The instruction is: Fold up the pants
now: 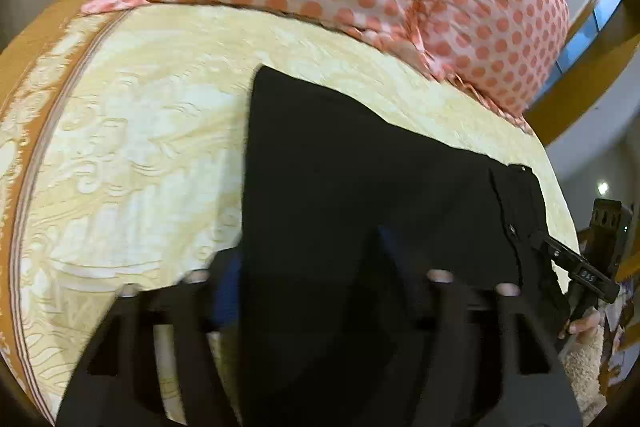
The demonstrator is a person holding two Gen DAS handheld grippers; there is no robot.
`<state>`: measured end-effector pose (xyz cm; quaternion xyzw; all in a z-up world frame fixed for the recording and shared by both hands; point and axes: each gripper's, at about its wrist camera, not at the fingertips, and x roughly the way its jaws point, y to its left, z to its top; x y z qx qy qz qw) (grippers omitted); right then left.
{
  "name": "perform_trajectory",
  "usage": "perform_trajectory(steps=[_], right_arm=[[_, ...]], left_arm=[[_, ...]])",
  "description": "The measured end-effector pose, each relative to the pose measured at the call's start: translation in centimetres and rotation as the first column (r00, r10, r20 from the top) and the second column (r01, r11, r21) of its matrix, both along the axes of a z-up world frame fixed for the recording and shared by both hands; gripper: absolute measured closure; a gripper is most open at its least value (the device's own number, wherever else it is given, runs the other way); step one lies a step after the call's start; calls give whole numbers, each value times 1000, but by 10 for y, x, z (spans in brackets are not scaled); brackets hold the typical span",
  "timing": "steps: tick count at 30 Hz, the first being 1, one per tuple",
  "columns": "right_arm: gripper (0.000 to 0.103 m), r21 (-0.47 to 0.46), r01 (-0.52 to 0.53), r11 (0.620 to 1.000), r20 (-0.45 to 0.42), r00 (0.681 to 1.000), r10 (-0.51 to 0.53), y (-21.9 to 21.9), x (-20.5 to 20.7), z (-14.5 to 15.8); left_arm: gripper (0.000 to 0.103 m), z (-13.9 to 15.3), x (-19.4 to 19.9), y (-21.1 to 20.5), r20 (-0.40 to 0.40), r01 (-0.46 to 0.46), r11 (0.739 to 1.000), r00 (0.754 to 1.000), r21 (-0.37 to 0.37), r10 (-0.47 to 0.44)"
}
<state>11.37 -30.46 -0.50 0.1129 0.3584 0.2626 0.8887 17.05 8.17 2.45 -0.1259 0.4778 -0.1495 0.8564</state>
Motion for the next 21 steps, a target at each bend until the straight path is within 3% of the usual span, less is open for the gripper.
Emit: perform_trajectory(steps=[3,6,14,21], right_arm=[[68,-13,-19,1000,33,999,19,4,-4,4],[77,0,-25,1000,38,999,25,5,-4,8],[84,-40,-40,998,114,993,44,15,6,41],[87,-89,19,996,204,979,-1,21,52,71]], left_arm=[[79,5,-3,-8,33,19,999,999,45,-20],[95,10,-5,-8,58,15,999,998,51,-18],[99,47,1,-18,145,8,996,989,94,-22],[99,74,47,-36,243,-45,986,970,162,4]])
